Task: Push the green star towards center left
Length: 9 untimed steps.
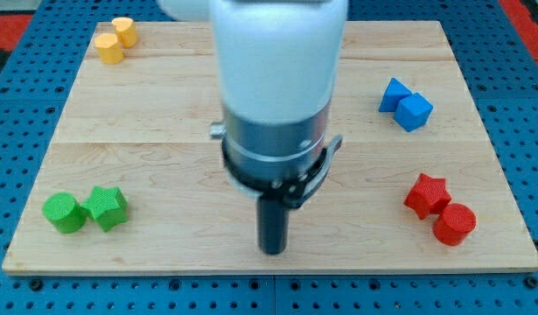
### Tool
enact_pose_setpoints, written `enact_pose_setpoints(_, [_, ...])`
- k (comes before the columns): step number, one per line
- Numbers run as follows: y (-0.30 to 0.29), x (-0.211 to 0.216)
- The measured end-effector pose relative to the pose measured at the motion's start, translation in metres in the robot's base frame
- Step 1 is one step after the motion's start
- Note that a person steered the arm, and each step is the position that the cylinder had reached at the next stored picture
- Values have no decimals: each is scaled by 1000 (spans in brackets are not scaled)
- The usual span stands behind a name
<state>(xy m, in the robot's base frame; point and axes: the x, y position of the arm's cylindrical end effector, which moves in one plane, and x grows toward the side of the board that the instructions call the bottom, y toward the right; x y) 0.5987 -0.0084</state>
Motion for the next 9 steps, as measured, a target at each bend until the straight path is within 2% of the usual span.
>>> enact_pose_setpoints(4, [-170, 2])
enact_pose_setpoints(7, [-247, -13])
enact_pose_setpoints(8, [-247, -35])
enact_pose_setpoints(9, [-247, -35])
